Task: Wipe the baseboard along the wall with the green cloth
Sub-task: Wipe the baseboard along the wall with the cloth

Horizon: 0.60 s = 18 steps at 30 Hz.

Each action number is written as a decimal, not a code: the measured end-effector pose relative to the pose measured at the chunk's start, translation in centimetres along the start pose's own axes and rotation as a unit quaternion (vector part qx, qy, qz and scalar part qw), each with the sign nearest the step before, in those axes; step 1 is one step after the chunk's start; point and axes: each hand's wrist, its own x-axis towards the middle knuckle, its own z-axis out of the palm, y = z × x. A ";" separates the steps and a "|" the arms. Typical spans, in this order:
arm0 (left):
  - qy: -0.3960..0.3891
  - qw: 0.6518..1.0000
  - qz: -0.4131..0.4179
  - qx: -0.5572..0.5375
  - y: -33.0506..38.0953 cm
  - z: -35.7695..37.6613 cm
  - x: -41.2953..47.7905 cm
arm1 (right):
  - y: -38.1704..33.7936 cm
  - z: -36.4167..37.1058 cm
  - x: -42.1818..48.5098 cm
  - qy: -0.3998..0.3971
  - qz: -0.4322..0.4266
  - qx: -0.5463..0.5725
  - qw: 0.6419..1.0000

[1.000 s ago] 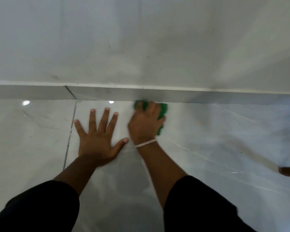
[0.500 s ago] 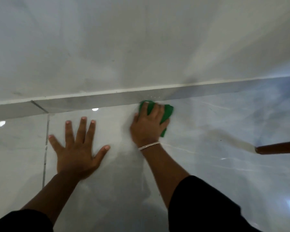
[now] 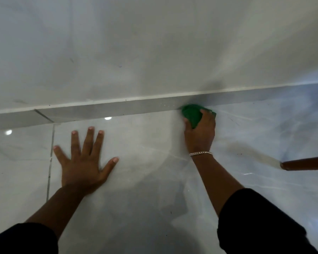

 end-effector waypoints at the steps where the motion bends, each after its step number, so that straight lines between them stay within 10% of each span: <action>1: 0.001 1.000 0.002 -0.002 0.0 0.0 0.0 | -0.3 0.4 0.0 0.001 0.000 -0.004 1.000; 11: -0.012 1.000 -0.001 0.016 0.0 0.1 0.2 | -14.1 7.8 -9.0 -0.121 -0.214 -0.001 0.969; 18: -0.013 1.000 -0.007 0.007 0.4 -0.5 -0.2 | -2.1 1.9 0.0 -0.042 -0.232 -0.055 0.970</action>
